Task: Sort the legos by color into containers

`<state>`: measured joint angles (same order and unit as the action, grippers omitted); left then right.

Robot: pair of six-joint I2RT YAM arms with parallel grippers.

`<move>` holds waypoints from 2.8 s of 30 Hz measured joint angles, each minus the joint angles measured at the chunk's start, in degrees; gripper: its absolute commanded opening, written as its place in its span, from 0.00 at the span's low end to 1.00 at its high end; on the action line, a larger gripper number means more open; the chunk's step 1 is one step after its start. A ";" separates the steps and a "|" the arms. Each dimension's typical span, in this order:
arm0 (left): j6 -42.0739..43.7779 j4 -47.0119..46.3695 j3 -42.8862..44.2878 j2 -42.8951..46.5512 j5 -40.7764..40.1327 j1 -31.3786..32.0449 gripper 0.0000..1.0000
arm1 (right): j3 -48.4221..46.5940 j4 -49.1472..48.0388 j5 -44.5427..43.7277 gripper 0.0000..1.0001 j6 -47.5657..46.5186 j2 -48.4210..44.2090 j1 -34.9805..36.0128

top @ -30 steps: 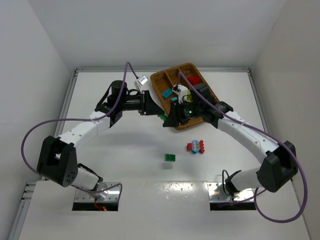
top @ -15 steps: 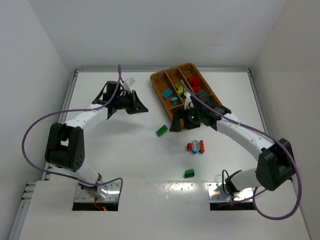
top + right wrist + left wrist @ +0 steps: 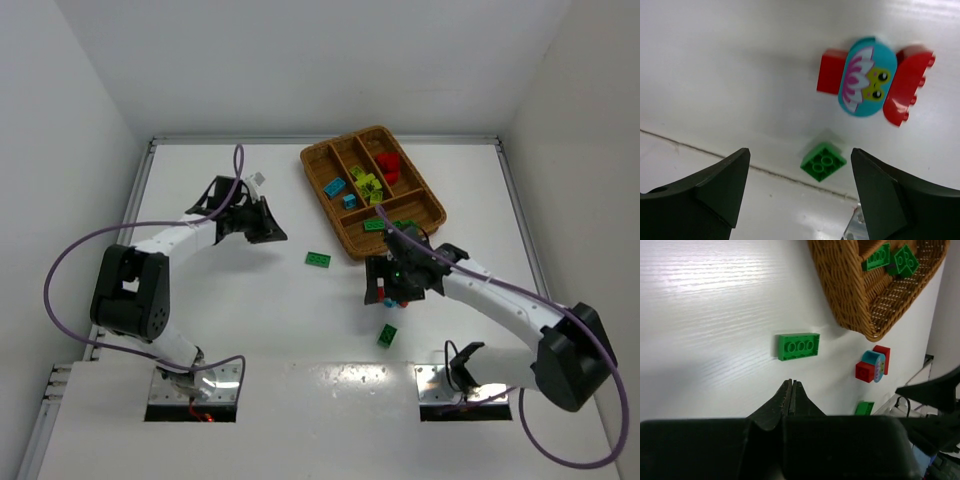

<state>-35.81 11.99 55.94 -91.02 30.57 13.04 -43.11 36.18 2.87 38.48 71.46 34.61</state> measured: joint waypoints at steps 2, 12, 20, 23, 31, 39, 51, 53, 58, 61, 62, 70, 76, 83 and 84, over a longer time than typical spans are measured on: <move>0.24 0.61 -0.02 0.00 -1.18 0.37 0.00 | 1.11 1.84 -1.18 0.85 2.08 -1.79 2.47; 1.25 3.23 -0.02 0.00 -5.09 2.84 0.83 | 9.57 2.45 -3.89 0.84 14.84 -1.36 6.64; 1.60 5.95 0.26 0.00 -8.44 5.92 0.85 | 12.66 -1.88 -1.81 0.62 18.29 4.46 5.44; 1.75 6.36 0.50 -0.04 -8.98 6.16 0.85 | 11.89 -2.38 -0.76 0.31 17.88 6.69 5.57; 1.97 7.15 1.38 -0.39 -10.82 6.29 0.85 | 0.20 1.33 -3.43 0.11 15.82 6.97 6.71; 1.95 11.06 8.68 -7.76 -22.97 14.84 0.91 | -21.81 1.11 -11.67 0.17 6.86 12.92 -4.09; 3.93 13.57 17.33 -15.65 -31.34 19.08 0.93 | -38.91 -0.13 -14.88 0.77 0.24 36.11 -14.40; 4.31 14.14 17.38 -16.28 -33.33 20.22 0.93 | -38.86 0.07 -15.19 0.77 0.22 35.76 -14.73; 5.38 14.86 17.94 -18.01 -36.22 22.73 0.93 | -33.83 -1.55 -15.82 0.77 0.26 28.41 -15.15; 5.40 13.68 18.36 -19.17 -35.60 23.06 0.93 | -29.81 -2.05 -15.76 0.77 0.26 21.99 -15.47; 5.40 13.14 18.56 -19.71 -35.21 23.12 0.91 | -28.76 -2.21 -15.76 0.77 0.26 20.35 -15.58; 3.45 10.23 17.92 -20.98 -33.79 23.98 0.89 | -20.98 -3.06 -15.15 0.77 0.28 17.05 -15.74; 1.90 7.65 12.09 -16.90 -32.44 27.32 0.89 | -18.82 -2.49 -14.64 0.77 0.28 15.54 -15.74; 1.88 9.27 10.82 -15.45 -32.00 29.94 0.89 | -18.47 -2.56 -14.64 0.77 0.24 13.53 -15.74; 1.84 9.86 10.82 -15.37 -32.89 29.94 0.89 | -18.36 -2.49 -14.64 0.77 0.24 13.46 -15.74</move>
<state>-33.98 21.85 66.76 -106.39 -2.33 42.98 -61.47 33.69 -11.77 38.72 84.93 18.87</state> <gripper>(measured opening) 0.892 0.768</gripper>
